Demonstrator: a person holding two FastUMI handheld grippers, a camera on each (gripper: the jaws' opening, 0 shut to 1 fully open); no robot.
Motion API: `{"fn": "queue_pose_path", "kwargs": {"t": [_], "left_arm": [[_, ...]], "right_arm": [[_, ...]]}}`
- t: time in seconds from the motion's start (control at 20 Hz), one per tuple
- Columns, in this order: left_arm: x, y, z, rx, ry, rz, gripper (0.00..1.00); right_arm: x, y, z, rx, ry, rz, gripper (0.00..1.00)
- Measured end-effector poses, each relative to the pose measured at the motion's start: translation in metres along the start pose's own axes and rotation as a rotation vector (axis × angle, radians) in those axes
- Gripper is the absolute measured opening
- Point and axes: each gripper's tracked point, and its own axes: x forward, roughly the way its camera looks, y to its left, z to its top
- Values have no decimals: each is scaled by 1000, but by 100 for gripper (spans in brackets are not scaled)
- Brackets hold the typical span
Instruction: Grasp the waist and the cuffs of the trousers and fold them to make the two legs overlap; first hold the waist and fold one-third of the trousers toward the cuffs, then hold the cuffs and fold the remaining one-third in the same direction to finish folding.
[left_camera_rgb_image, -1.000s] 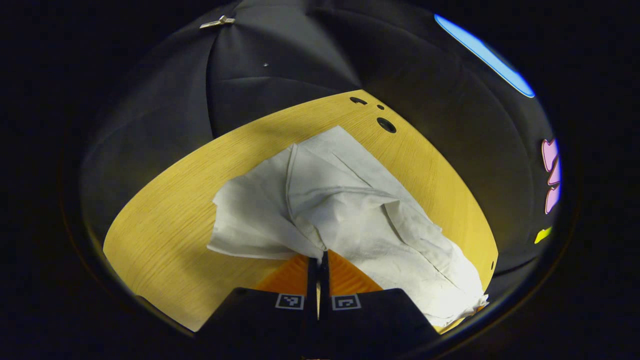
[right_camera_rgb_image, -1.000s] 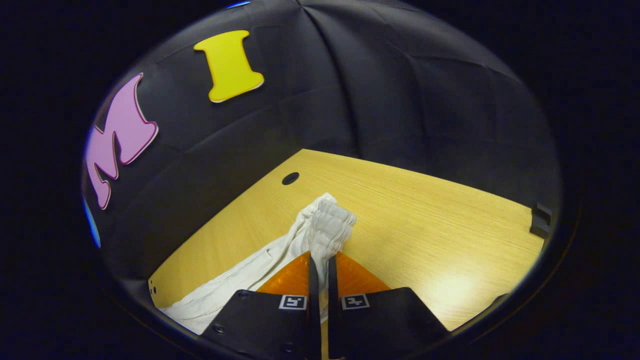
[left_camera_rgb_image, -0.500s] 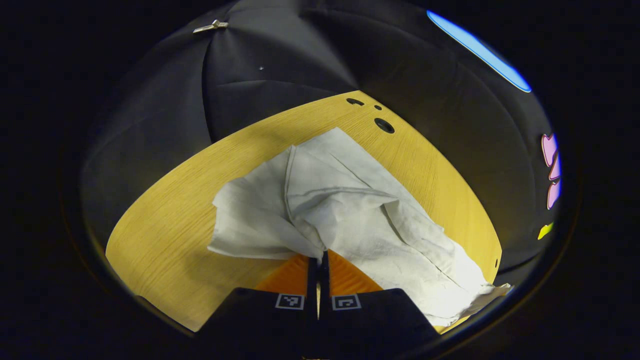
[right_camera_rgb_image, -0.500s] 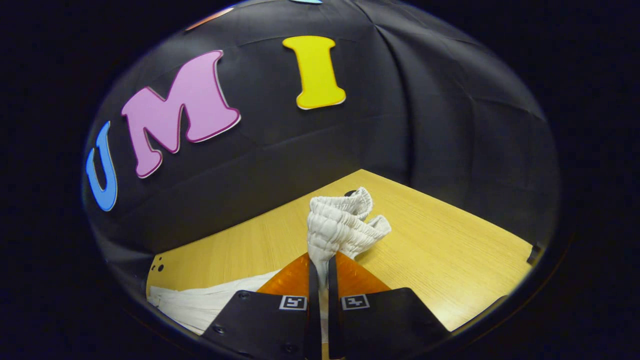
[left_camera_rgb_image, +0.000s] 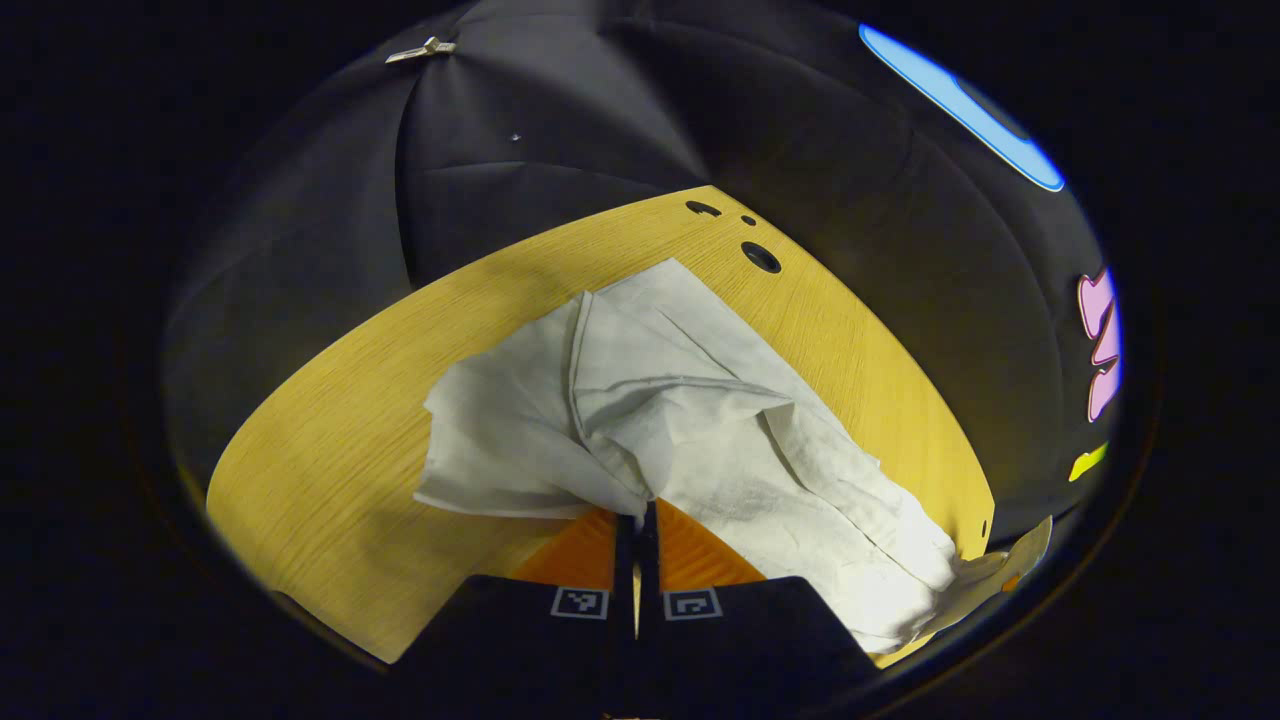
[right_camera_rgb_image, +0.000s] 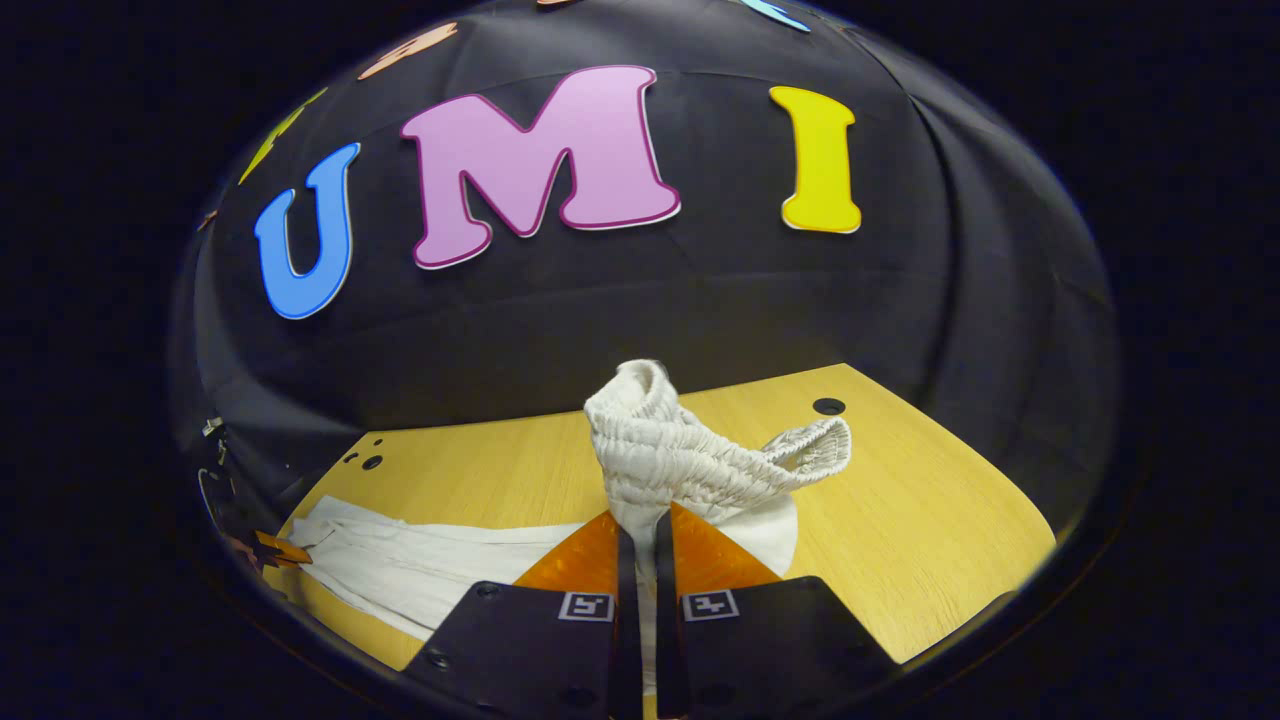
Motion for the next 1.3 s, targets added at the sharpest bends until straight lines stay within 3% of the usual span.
{"fn": "queue_pose_path", "kwargs": {"t": [0.35, 0.65, 0.9, 1.0, 1.05, 1.1, 1.15, 1.2, 1.25, 1.3], "left_arm": [[1, -2, 2, 5, -11, -13, 6], [3, -3, 2, -8, -21, -17, 6], [3, -3, 3, -13, -27, -16, 6], [3, -3, 3, -15, -29, -14, 6], [3, -3, 3, -14, -31, -11, 6], [3, -2, 3, -14, -33, -7, 6], [4, -3, 3, -14, -35, -5, 6], [3, -3, 4, -18, -39, -6, 6], [4, -3, 4, -28, -42, -9, 6], [3, -3, 5, -38, -47, -14, 7]], "right_arm": [[-4, 75, -66, -93, 134, 142, 10], [-4, 96, -125, -152, 248, 207, 10], [-3, 108, -165, -117, 392, 272, 11], [-10, 125, -163, -78, 394, 340, 44], [-14, 130, -160, -67, 390, 366, 46], [-16, 134, -157, -60, 385, 391, 75], [-21, 137, -155, -49, 384, 417, 68], [-26, 142, -153, -34, 386, 443, 72], [-30, 144, -150, -17, 388, 459, 63], [-32, 139, -145, -5, 381, 455, 82]]}}
